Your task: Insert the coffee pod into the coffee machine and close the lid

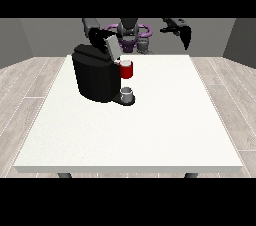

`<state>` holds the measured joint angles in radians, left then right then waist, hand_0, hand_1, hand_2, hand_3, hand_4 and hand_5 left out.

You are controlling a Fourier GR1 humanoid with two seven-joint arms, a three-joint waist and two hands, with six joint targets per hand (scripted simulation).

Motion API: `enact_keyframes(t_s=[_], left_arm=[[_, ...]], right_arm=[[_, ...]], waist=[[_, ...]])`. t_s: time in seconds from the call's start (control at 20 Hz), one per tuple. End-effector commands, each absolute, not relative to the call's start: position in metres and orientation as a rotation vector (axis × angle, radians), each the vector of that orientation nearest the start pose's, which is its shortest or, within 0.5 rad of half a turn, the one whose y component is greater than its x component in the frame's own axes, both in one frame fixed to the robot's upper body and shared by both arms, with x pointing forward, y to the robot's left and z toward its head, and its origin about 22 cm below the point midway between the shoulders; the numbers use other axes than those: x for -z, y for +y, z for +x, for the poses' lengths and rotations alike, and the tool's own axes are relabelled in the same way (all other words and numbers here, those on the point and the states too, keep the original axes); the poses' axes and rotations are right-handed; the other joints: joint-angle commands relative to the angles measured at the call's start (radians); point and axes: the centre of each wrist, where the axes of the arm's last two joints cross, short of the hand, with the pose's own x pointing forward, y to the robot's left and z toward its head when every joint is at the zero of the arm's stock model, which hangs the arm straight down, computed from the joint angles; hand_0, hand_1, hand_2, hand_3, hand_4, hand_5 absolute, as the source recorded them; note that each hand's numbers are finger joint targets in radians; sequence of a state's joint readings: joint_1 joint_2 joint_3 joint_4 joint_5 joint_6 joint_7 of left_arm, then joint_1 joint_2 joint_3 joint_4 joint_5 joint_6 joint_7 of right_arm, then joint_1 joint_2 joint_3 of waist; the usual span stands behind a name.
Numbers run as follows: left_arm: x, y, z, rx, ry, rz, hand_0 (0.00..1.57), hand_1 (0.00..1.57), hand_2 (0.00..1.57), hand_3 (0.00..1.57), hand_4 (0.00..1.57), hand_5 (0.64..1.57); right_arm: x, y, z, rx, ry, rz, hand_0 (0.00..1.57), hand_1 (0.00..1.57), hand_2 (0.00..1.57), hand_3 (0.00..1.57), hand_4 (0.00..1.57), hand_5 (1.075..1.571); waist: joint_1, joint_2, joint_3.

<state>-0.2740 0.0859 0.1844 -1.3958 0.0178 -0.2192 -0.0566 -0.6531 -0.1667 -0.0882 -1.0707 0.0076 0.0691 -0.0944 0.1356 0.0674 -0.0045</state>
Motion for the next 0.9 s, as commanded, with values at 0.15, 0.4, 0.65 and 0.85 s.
enact_keyframes(t_s=[0.15, 0.4, 0.65, 0.85], left_arm=[[-0.042, 0.275, 0.311, 0.153, -1.719, -0.075, 0.0, 0.0, 0.0, 0.0, 0.0, 1.571], [-0.028, 0.275, 0.315, 0.089, -1.658, -0.035, 0.0, 0.0, 0.0, 0.0, 0.0, 1.571], [-0.018, 0.283, 0.307, 0.09, -1.698, -0.024, 0.0, 0.0, 0.0, 0.0, 0.19, 1.571], [-0.018, 0.268, 0.307, 0.137, -1.692, -0.089, 0.0, 0.0, 0.0, 0.0, 0.12, 1.571]], right_arm=[[-0.086, -0.208, 0.399, -0.295, -1.736, 0.011, 0.0, 0.0, 0.0, 0.0, 0.0, 1.571], [-0.112, -0.177, 0.403, -0.368, -1.764, 0.047, 0.0, 0.0, 0.0, 0.0, 0.15, 1.571], [-0.115, -0.168, 0.407, -0.442, -1.773, -0.011, 0.0, 0.0, 0.0, 0.0, 0.21, 1.571], [-0.112, -0.146, 0.407, -0.481, -1.816, -0.046, 0.0, 0.0, 0.0, 0.0, 0.12, 1.571]], waist=[[-0.001, 0.017, 0.0044], [-0.032, 0.005, 0.0042], [-0.01, 0.02, 0.0042], [0.022, 0.028, 0.0043]])
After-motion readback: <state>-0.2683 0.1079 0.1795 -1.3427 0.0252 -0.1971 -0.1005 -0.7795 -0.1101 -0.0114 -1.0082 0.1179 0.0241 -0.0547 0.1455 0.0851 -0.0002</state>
